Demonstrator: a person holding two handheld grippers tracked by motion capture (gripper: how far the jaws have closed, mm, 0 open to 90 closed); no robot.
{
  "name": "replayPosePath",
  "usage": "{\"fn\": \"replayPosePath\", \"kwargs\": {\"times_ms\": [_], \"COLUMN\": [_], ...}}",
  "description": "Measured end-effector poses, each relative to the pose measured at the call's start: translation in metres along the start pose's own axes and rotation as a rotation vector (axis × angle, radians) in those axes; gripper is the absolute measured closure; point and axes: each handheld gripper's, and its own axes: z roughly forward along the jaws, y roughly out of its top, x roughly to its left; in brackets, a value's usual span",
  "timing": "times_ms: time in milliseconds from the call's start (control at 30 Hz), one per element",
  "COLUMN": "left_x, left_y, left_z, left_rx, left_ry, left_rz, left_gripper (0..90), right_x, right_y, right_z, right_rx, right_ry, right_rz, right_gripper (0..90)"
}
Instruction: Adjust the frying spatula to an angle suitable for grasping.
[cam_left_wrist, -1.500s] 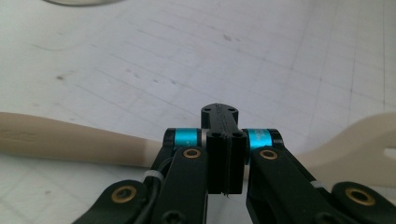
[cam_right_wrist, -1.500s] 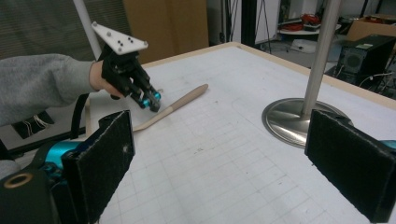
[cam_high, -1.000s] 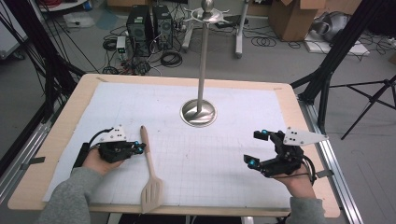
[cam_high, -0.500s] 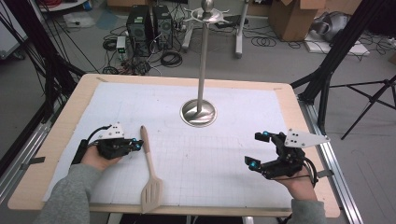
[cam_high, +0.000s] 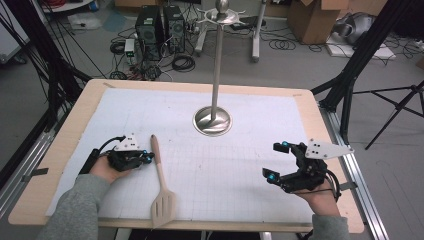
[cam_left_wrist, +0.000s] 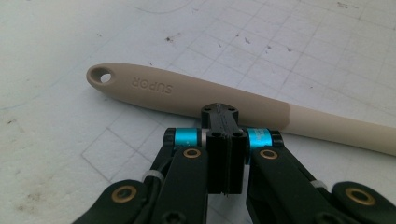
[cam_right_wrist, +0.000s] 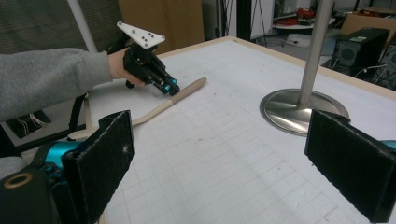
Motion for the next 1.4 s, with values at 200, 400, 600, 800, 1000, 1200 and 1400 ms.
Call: {"fn": "replayPosePath", "kwargs": {"times_ms": [200,400,600,800,1000,1200,1400], "left_x": [-0.003,-0.007,-0.012,-0.012,-0.015,-0.018,-0.02], "left_y": [0.011,0.017,0.026,0.031,0.033,0.036,0.04], "left_z": [0.006,0.014,0.024,0.031,0.036,0.04,0.036], "left_rx": [-0.003,-0.011,-0.003,-0.006,-0.013,-0.003,-0.02], "left_ry": [-0.001,0.003,-0.008,-0.036,-0.046,-0.041,-0.057], "left_rz": [0.001,-0.001,0.009,0.012,0.012,0.028,0.017], "left_gripper": [89.9,89.9,89.9,90.0,90.0,90.0,89.9], "right_x": [0.0,0.001,0.001,0.002,0.002,0.003,0.003], "right_y": [-0.003,-0.005,-0.007,-0.008,-0.01,-0.009,-0.009], "right_z": [-0.003,-0.008,-0.011,-0.012,-0.01,-0.01,-0.007], "right_rx": [0.005,0.001,0.01,0.019,0.028,0.023,0.034], "right_ry": [-0.012,-0.025,-0.034,-0.038,-0.036,-0.037,-0.029], "right_rz": [0.014,0.014,0.022,0.026,0.029,0.023,0.029], "right_gripper": [7.4,7.4,7.4,7.4,7.4,7.4,7.4]}}
